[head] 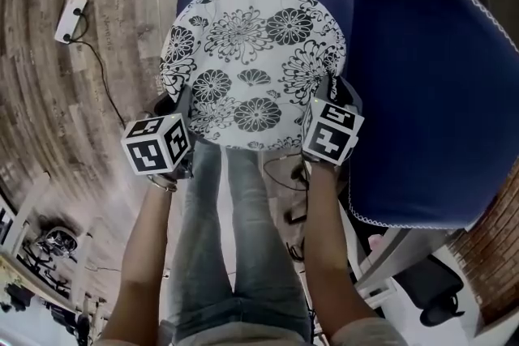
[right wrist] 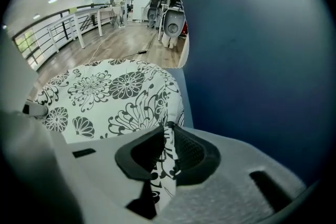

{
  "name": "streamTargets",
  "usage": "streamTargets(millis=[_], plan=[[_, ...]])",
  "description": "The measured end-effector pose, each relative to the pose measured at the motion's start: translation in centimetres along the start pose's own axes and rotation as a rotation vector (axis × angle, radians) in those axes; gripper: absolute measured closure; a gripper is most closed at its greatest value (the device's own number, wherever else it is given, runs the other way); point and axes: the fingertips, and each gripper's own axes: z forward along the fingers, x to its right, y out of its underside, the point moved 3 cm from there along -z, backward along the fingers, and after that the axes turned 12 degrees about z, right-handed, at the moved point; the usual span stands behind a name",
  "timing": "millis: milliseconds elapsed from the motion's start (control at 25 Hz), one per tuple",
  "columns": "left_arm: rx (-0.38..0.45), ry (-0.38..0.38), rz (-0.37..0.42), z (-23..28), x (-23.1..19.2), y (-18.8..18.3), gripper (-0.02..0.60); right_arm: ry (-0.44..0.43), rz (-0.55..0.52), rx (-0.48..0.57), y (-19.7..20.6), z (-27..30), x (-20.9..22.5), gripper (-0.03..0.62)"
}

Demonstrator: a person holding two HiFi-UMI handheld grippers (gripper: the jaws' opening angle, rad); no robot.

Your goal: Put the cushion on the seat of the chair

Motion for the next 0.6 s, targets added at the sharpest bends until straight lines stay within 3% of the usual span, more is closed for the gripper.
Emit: streamTargets(millis=[600], plan=[[-0.051, -0.035, -0.028, 1.03, -0.98, 0.65, 0.503, 0.042, 0.008, -0.028, 0.45, 1.00, 0.97, 0.465]])
